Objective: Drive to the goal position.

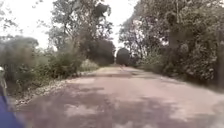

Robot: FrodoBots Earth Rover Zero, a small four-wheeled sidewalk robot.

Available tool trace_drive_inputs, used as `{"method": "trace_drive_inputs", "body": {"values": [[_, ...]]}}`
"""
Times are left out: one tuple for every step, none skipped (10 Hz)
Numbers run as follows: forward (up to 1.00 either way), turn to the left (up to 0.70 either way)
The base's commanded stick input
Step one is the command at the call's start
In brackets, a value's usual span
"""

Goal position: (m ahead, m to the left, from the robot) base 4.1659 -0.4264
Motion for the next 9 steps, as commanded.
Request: {"method": "trace_drive_inputs", "body": {"values": [[0.70, 0.00], [0.70, 0.00], [0.70, 0.00], [0.70, 0.00], [0.70, 0.00], [0.70, 0.00], [0.70, 0.00], [0.70, 0.00], [0.70, 0.00]]}}
